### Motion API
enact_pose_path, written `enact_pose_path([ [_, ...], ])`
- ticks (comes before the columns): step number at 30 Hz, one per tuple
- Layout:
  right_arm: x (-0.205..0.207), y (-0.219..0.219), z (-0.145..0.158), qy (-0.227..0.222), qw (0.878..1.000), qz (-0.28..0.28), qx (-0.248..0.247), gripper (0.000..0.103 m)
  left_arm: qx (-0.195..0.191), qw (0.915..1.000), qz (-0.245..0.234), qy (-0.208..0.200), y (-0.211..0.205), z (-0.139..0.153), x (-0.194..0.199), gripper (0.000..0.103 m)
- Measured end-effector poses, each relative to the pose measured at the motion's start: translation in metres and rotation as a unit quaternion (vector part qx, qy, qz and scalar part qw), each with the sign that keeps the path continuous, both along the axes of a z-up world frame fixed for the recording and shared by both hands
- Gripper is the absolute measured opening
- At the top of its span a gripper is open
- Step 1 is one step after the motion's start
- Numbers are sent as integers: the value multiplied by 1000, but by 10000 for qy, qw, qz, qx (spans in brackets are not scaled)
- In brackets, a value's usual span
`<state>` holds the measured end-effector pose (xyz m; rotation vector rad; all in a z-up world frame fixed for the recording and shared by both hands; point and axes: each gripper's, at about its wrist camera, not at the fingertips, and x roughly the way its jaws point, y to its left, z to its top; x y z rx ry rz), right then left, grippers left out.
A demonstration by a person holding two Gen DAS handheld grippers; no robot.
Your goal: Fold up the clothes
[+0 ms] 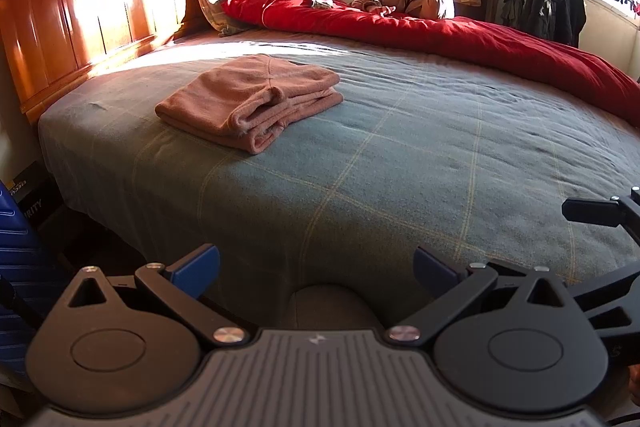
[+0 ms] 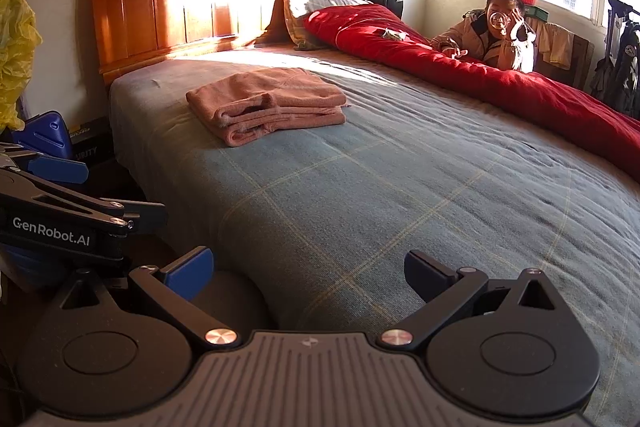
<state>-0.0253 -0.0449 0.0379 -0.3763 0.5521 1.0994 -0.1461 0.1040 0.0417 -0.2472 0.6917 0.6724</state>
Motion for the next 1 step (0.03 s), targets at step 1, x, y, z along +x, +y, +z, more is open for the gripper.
enact_pose_path([
  [1,0,0,0,1,10000,0,0,103,-6,10000,0,2,0,0,0,102],
])
